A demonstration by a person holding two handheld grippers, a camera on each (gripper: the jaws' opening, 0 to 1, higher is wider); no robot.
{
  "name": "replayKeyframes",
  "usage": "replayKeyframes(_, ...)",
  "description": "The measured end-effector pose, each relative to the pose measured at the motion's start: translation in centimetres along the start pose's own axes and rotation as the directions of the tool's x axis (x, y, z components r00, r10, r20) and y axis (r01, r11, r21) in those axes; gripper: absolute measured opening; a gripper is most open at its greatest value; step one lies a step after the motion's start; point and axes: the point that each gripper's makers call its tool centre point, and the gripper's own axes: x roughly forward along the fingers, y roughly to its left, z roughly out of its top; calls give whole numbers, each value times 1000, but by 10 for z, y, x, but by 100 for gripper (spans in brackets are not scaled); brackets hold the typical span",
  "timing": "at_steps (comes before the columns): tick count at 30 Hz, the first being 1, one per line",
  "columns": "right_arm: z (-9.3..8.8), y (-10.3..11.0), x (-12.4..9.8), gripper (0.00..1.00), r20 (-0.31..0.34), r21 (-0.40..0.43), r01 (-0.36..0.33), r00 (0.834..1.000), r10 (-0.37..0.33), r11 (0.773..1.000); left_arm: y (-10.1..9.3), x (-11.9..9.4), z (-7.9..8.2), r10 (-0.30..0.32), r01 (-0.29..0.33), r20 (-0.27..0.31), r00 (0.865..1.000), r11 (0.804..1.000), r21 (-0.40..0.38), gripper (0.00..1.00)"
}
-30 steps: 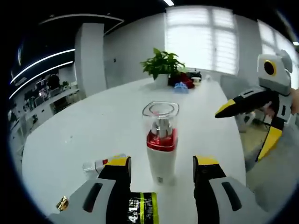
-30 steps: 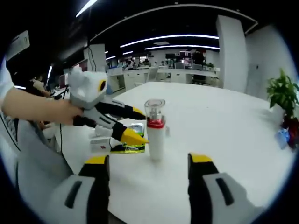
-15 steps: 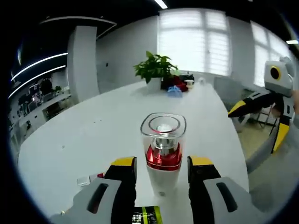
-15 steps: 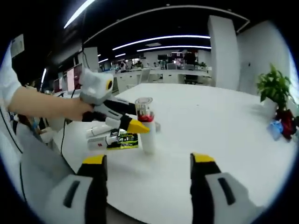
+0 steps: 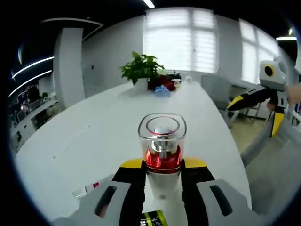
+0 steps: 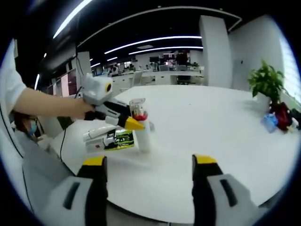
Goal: Arrange the skincare products in the storage area until every visible bottle or jar stands upright without overlapping.
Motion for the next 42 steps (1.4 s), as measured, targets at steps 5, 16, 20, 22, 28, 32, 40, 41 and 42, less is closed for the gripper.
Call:
replayKeyframes(5, -3, 2, -2, 74, -6, 6, 2, 1000, -2, 1000, -7, 2, 0, -79, 79, -1, 997, 997, 26, 26)
replayKeyframes(16, -3, 10, 2, 74, -12, 0, -19, 1000, 19, 1000, -9, 0, -2, -102, 104, -46, 994, 994, 45, 35)
replayKeyframes(20, -3, 13, 6, 74, -13, -2, -32, 999, 32, 999, -10, -7, -3, -67, 70, -58, 996, 997, 39, 40)
replayKeyframes(22, -3, 15, 8, 74, -13, -4, -39, 999, 39, 999, -9, -13, -2, -44, 45, -50, 998, 999, 16, 43)
replayKeyframes(28, 2, 10, 14, 76, -9, -20, -51, 999, 51, 999, -7, -36, 0, 21, -23, -32, 999, 997, -70, 53)
replayKeyframes(32, 7, 6, 18, 77, -8, -32, -55, 998, 54, 998, -6, -52, -2, 63, -66, -31, 998, 992, -104, 58)
replayKeyframes(40, 12, 14, 27, 79, -3, -50, -98, 995, 98, 994, -7, -90, -13, 183, -182, -17, 983, 964, -194, 71)
replayKeyframes(41, 12, 15, 27, 79, -3, -51, -104, 995, 104, 993, -9, -93, -14, 191, -190, -15, 982, 962, -197, 73)
replayKeyframes(42, 12, 17, 28, 80, -3, -52, -112, 994, 112, 992, -11, -99, -17, 204, -204, -17, 979, 958, -202, 75)
